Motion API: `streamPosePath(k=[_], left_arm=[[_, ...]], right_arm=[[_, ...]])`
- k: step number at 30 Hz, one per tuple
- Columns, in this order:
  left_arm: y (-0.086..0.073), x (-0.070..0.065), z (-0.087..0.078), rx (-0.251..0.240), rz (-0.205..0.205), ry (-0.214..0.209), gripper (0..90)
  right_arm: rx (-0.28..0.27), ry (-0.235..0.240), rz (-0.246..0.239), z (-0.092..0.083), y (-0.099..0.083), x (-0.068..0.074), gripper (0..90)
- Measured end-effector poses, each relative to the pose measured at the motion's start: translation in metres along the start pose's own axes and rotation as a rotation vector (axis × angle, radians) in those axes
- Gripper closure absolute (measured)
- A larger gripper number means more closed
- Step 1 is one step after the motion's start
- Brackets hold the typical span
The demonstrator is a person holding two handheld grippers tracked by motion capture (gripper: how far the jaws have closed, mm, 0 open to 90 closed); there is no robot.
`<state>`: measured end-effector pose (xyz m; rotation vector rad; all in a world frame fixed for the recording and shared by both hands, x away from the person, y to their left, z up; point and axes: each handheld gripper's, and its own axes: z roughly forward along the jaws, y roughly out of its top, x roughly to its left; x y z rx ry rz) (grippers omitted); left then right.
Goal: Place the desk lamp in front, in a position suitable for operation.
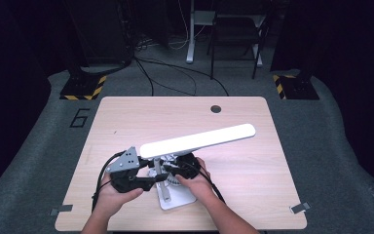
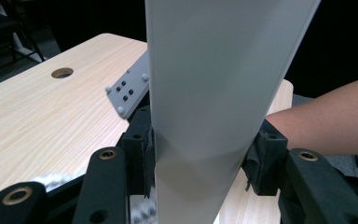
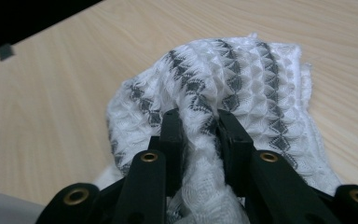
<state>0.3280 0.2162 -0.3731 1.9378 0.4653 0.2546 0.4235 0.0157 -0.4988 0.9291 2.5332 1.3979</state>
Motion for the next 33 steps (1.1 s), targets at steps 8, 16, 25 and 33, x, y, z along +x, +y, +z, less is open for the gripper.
streamPosePath(k=[8, 16, 25, 33], left_arm=[[0.0, -0.001, 0.0, 0.0, -0.001, 0.004, 52.2], [0.0, -0.001, 0.0, -0.001, 0.002, 0.006, 52.3], [0.0, -0.001, 0.0, 0.0, 0.004, 0.006, 52.3], [0.0, -0.001, 0.0, -0.004, 0.006, 0.009, 52.4]], right_arm=[[0.054, 0.021, -0.121, 0.02, 0.002, 0.015, 73.8], [0.067, -0.046, -0.096, 0.018, 0.006, 0.004, 74.1], [0.096, -0.125, -0.021, 0.011, 0.006, -0.023, 74.5], [0.1, -0.1, -0.04, 0.022, 0.014, -0.018, 74.6]])
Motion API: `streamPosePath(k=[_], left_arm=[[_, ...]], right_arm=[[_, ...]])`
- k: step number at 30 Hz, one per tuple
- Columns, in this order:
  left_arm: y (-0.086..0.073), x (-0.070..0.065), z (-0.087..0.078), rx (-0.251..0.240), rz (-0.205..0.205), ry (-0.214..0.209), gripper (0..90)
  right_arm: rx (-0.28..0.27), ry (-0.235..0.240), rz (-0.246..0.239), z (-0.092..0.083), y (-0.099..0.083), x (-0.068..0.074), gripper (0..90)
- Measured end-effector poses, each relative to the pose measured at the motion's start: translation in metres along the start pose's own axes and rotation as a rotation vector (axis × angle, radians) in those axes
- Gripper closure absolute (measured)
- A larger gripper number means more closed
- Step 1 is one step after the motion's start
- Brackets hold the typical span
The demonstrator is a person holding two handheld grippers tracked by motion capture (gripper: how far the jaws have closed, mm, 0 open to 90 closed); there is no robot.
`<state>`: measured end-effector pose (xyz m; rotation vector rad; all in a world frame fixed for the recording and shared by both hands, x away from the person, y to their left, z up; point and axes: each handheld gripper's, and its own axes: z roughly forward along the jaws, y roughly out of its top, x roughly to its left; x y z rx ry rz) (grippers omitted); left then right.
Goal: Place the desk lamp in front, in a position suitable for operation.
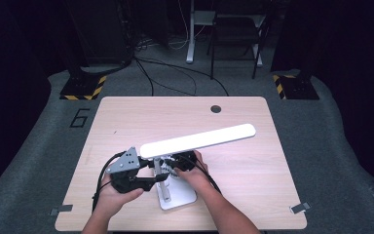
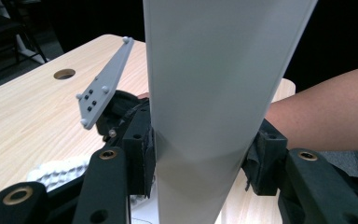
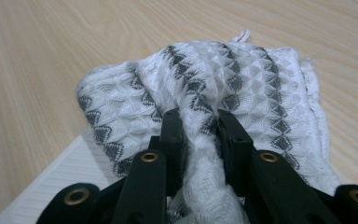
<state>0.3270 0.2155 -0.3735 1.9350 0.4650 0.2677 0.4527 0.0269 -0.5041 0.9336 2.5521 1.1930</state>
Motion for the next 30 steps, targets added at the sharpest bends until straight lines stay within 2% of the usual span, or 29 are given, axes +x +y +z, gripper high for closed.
streamPosePath(k=[3, 6, 8, 9, 10, 12, 14, 17, 18, 19, 22, 23, 25, 27, 30], left_arm=[[0.0, 0.0, 0.0, -0.002, 0.001, 0.001, 52.4], [0.0, -0.001, 0.001, -0.003, 0.003, 0.0, 52.4], [0.0, 0.0, 0.001, -0.004, 0.004, 0.001, 52.4], [0.0, -0.001, 0.001, -0.005, 0.004, 0.002, 52.4], [0.0, -0.001, 0.001, -0.005, 0.004, 0.002, 52.4], [0.0, -0.001, 0.001, 0.0, 0.005, 0.001, 52.4], [0.0, -0.001, 0.001, -0.001, 0.006, 0.002, 52.5], [0.0, -0.001, 0.001, -0.005, 0.006, 0.001, 52.5], [0.0, -0.001, 0.001, -0.006, 0.007, 0.001, 52.5], [0.0, -0.001, 0.001, -0.004, 0.007, 0.001, 52.5], [0.0, -0.001, 0.001, -0.003, 0.008, 0.001, 52.5], [0.0, -0.001, 0.0, -0.003, 0.007, 0.002, 52.5], [-0.001, -0.001, 0.0, -0.002, 0.008, 0.006, 52.5], [-0.001, -0.001, 0.0, 0.0, 0.005, 0.005, 52.6], [-0.001, -0.002, 0.0, -0.004, 0.003, 0.014, 52.6]], right_arm=[[-0.008, 0.028, 0.0, 0.005, 0.003, 0.001, 74.5], [-0.002, 0.059, -0.034, 0.008, 0.007, -0.003, 74.6], [0.01, 0.07, -0.024, 0.01, 0.01, -0.004, 74.6], [0.014, 0.069, -0.044, 0.01, 0.01, -0.006, 74.6], [0.027, 0.074, -0.036, 0.011, 0.012, -0.005, 74.5], [0.038, 0.069, -0.04, 0.013, 0.015, -0.004, 74.5], [0.015, 0.055, -0.047, 0.018, 0.017, -0.002, 74.4], [0.014, 0.041, -0.027, 0.023, 0.019, 0.001, 74.2], [0.036, 0.041, -0.024, 0.023, 0.021, 0.002, 74.1], [0.04, 0.029, -0.036, 0.026, 0.023, 0.003, 74.1], [0.034, 0.019, -0.032, 0.031, 0.026, 0.008, 74.1], [0.048, 0.016, -0.033, 0.032, 0.027, 0.01, 74.1], [0.063, -0.004, -0.059, 0.035, 0.027, 0.012, 74.3], [0.054, -0.021, -0.085, 0.037, 0.026, 0.014, 74.3], [0.065, -0.032, -0.09, 0.035, 0.025, 0.01, 74.5]])
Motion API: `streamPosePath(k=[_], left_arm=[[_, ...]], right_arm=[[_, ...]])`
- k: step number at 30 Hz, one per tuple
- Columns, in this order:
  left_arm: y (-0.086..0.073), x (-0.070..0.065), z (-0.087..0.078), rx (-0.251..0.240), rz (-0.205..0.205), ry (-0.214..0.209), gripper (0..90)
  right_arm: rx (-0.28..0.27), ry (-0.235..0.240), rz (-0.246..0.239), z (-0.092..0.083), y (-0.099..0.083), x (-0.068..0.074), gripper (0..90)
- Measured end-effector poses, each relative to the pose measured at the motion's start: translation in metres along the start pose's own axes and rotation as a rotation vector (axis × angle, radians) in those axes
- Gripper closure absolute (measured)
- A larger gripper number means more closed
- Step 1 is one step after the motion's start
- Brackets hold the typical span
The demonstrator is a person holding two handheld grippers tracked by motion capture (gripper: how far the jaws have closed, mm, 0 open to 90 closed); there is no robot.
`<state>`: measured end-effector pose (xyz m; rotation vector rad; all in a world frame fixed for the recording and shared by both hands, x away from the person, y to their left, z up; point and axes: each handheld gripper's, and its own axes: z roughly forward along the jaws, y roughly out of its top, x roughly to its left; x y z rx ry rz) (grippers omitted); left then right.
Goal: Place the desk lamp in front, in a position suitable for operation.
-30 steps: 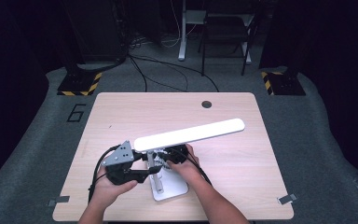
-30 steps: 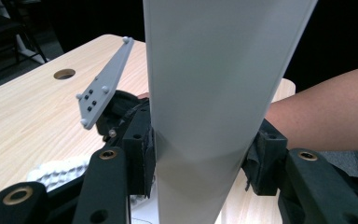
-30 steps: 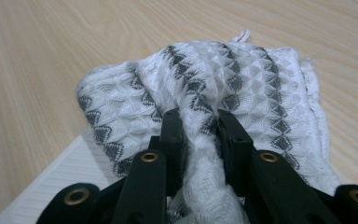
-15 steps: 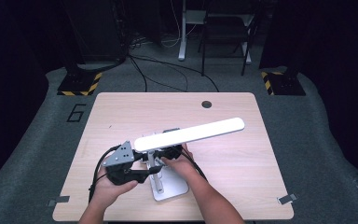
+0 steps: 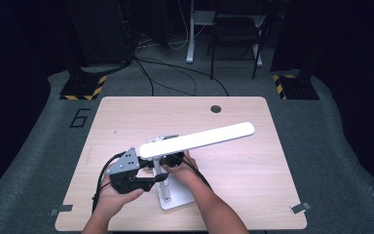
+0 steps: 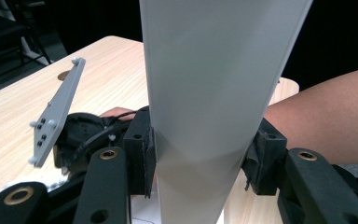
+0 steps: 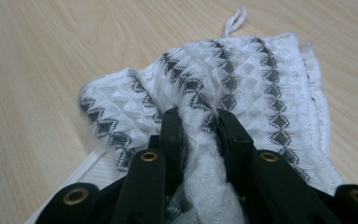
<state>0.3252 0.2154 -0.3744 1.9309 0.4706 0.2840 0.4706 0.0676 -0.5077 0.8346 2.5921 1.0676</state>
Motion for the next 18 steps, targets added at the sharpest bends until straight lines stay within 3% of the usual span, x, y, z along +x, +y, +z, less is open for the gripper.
streamPosePath(k=[2, 5, 9, 18], left_arm=[[0.0, -0.001, 0.0, -0.001, 0.002, 0.009, 52.7], [0.0, -0.001, 0.0, -0.001, 0.003, 0.011, 52.7], [0.0, 0.0, 0.0, -0.004, 0.001, 0.012, 52.8], [0.0, -0.001, 0.0, 0.002, 0.002, 0.015, 52.9]], right_arm=[[0.032, -0.003, -0.006, -0.004, 0.0, -0.006, 74.7], [0.024, -0.018, 0.022, -0.006, -0.003, -0.009, 74.8], [0.048, -0.05, 0.019, -0.014, -0.009, -0.02, 75.1], [0.081, -0.107, 0.043, -0.036, -0.03, -0.051, 75.9]])
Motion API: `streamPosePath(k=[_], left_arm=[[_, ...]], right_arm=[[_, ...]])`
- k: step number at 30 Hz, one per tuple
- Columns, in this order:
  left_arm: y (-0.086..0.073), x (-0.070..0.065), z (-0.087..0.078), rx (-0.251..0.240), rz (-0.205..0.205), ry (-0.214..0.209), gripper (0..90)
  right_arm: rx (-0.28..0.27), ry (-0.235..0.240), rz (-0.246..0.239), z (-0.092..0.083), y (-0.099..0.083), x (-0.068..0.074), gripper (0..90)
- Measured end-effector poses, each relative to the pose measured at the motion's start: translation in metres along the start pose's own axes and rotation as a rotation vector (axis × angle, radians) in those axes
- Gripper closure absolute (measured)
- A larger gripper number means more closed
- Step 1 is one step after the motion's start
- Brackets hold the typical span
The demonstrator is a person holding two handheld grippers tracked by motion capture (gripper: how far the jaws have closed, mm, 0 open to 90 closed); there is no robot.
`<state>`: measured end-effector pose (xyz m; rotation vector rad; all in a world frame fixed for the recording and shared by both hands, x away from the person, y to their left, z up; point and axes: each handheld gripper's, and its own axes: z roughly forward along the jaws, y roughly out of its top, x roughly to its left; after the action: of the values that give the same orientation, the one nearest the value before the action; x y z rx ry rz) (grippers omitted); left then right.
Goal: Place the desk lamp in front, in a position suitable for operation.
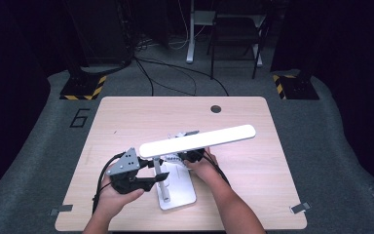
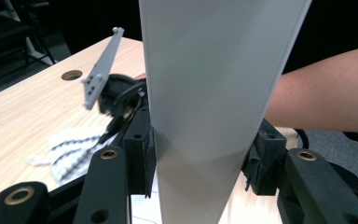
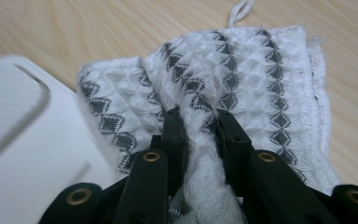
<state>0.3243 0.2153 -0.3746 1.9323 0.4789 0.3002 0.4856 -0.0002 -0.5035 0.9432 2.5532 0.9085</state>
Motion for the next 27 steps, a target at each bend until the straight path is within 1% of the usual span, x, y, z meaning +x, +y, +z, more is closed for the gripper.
streamPosePath(k=[1, 3, 6, 7, 8, 11, 12, 15, 16, 17, 18, 19, 21, 22, 23, 24, 26, 27], left_arm=[[0.0, 0.0, 0.0, 0.002, 0.002, -0.003, 52.9], [0.0, -0.001, 0.001, -0.001, 0.0, -0.001, 52.8], [0.0, -0.001, 0.002, -0.008, -0.003, 0.003, 52.8], [0.0, -0.001, 0.002, -0.01, 0.001, 0.001, 52.8], [0.0, -0.001, 0.002, -0.009, -0.004, 0.004, 52.8], [-0.001, -0.001, 0.002, -0.012, -0.004, -0.001, 52.8], [-0.001, 0.0, 0.002, -0.015, -0.003, 0.001, 52.8], [-0.001, 0.0, 0.002, -0.014, -0.002, 0.001, 52.8], [-0.001, 0.0, 0.002, -0.011, -0.001, 0.001, 52.8], [-0.001, 0.0, 0.002, -0.011, 0.001, 0.001, 52.8], [-0.001, 0.0, 0.002, -0.011, -0.001, 0.0, 52.7], [-0.001, 0.0, 0.002, -0.01, 0.006, 0.0, 52.8], [-0.001, 0.0, 0.002, -0.013, 0.0, 0.002, 52.8], [-0.001, 0.0, 0.002, -0.014, 0.0, 0.002, 52.8], [-0.001, 0.0, 0.002, -0.015, -0.001, 0.001, 52.8], [-0.001, 0.0, 0.002, -0.016, -0.001, 0.001, 52.8], [-0.001, 0.0, 0.002, -0.015, 0.005, 0.001, 52.7], [-0.001, 0.0, 0.002, -0.015, 0.004, 0.001, 52.7]], right_arm=[[0.015, -0.008, -0.007, -0.002, -0.002, -0.003, 75.9], [0.028, -0.006, -0.007, -0.005, -0.007, -0.008, 76.0], [0.032, -0.008, 0.017, -0.011, -0.014, -0.011, 75.7], [0.02, -0.002, 0.032, -0.012, -0.016, -0.011, 75.6], [0.014, 0.004, 0.03, -0.013, -0.018, -0.01, 75.6], [-0.001, 0.021, 0.028, -0.015, -0.023, -0.006, 75.8], [-0.006, 0.017, 0.04, -0.015, -0.024, -0.005, 75.9], [-0.014, 0.012, 0.039, -0.016, -0.026, -0.003, 76.3], [-0.017, 0.008, 0.05, -0.017, -0.027, -0.002, 76.4], [-0.018, 0.017, 0.04, -0.017, -0.028, -0.003, 76.3], [-0.028, 0.011, 0.04, -0.018, -0.03, -0.003, 76.3], [-0.027, 0.021, 0.045, -0.019, -0.031, -0.003, 76.3], [-0.027, 0.028, 0.071, -0.021, -0.034, -0.001, 76.3], [-0.03, 0.026, 0.064, -0.021, -0.035, -0.001, 76.3], [-0.034, 0.027, 0.073, -0.022, -0.036, 0.0, 76.4], [-0.041, 0.025, 0.07, -0.023, -0.038, 0.001, 76.4], [-0.049, 0.028, 0.094, -0.025, -0.042, 0.003, 76.4], [-0.054, 0.032, 0.083, -0.025, -0.043, 0.002, 76.4]])
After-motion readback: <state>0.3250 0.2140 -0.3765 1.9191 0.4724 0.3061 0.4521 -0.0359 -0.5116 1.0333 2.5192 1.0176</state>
